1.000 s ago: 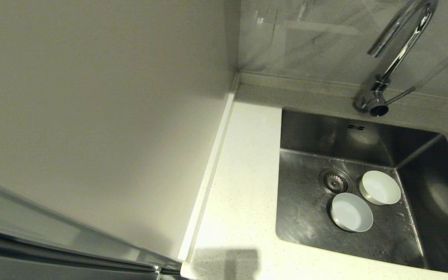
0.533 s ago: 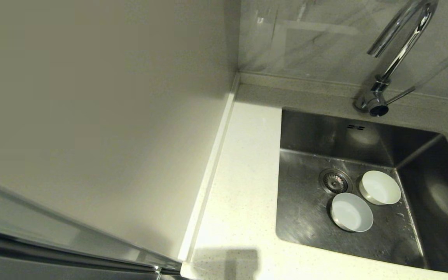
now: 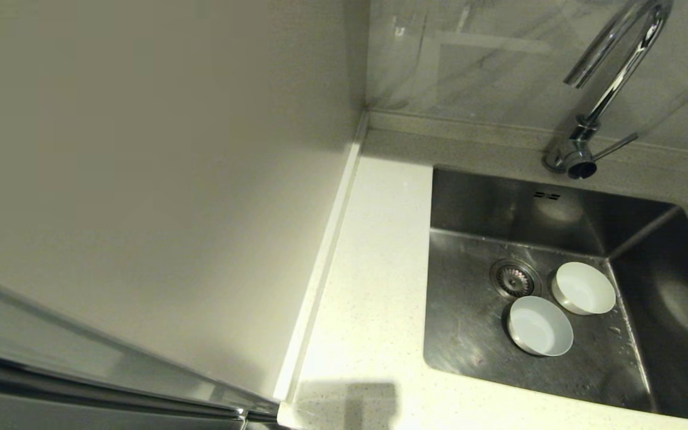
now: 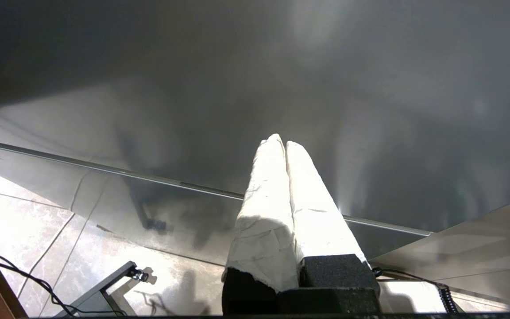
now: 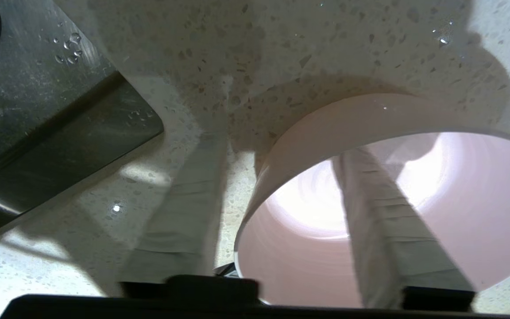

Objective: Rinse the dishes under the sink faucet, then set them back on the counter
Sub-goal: Put a bowl into the sink

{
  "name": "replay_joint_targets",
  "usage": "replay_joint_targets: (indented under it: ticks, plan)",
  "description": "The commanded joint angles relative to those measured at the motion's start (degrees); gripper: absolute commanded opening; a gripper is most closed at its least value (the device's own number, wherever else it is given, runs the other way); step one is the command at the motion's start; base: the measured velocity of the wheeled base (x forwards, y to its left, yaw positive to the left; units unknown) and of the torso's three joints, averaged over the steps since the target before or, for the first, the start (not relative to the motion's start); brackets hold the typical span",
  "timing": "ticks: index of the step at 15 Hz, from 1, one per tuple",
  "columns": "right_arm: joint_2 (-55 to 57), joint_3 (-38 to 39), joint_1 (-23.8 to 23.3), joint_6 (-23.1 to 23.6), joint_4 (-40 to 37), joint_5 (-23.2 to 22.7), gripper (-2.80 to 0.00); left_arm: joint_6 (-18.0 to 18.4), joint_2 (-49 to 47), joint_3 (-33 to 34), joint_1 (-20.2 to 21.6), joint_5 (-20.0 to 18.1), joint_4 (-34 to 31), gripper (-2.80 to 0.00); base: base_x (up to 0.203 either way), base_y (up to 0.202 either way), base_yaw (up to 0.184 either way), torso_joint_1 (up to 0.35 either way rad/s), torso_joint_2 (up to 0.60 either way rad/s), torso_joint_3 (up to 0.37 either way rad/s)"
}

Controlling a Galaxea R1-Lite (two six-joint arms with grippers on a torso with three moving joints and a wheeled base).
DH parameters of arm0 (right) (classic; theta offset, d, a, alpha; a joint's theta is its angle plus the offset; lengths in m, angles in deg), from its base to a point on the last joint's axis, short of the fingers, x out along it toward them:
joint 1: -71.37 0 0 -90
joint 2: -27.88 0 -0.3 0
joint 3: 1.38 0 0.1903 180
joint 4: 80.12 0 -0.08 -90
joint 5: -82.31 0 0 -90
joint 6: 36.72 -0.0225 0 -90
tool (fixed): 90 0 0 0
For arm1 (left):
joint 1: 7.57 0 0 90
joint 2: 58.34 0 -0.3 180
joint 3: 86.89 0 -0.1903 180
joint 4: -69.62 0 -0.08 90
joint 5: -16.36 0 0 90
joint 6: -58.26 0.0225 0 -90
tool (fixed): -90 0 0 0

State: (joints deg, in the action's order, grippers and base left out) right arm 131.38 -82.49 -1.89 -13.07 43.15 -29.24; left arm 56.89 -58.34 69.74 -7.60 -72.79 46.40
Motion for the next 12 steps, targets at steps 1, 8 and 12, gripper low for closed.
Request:
replay_joint_targets:
  ticks: [1,8,12]
  plan:
    - [-0.1,0.2,-0.1,0.2,-0.2,-0.1,-2.80,0.0,0.2,0.0,0.0,0.1,0.0,-2.80,0.000,0.000,0.000,0.000,0.00,0.000]
    - [-1.0,0.7,-0.3,0.2,-0.2,-0.1,-2.80,0.0,0.2,0.0,0.0,0.0,0.0,-2.80,0.000,0.000,0.000,0.000,0.00,0.000]
    - [-3.6,1.6,-0.3,0.2,-0.3,-0.1,-2.80,0.0,0.2,0.0,0.0,0.1,0.0,-2.80,0.000,0.000,0.000,0.000,0.00,0.000]
